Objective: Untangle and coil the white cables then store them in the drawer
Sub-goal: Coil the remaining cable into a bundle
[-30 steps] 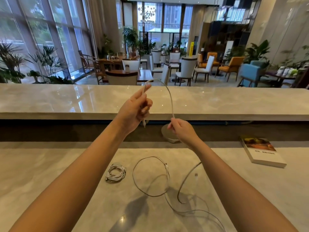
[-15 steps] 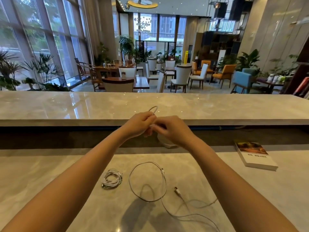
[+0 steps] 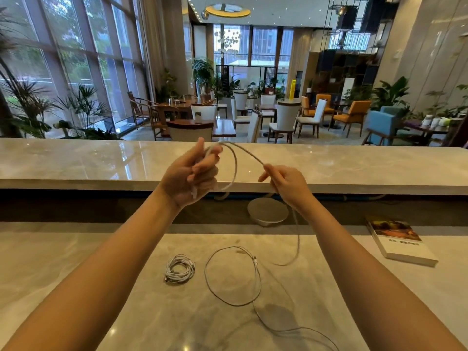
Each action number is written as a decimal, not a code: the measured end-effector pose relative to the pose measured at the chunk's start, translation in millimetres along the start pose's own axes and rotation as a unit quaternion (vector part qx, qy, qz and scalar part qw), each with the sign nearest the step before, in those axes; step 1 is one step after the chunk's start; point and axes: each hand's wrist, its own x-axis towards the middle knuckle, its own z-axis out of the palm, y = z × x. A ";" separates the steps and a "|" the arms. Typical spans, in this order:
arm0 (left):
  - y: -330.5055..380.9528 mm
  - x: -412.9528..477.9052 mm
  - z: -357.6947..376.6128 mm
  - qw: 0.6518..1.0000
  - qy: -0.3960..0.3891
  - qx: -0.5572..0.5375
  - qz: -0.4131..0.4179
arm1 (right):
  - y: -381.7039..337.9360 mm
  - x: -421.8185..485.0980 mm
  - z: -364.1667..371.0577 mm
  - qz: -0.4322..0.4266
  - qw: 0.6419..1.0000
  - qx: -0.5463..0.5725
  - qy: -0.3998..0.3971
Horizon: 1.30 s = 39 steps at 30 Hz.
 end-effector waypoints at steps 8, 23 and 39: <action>16.1 5.1 14.2 0.934 0.222 0.172 0.220 | 27.1 -38.8 57.4 0.079 0.974 -0.081 -0.198; 1.8 -14.1 6.9 0.800 0.293 0.498 -0.163 | -51.2 19.2 9.7 -0.241 0.925 -0.274 -0.102; -8.2 -32.9 -13.2 0.963 0.256 0.073 -0.047 | -37.9 0.0 55.9 0.069 0.943 0.243 -0.216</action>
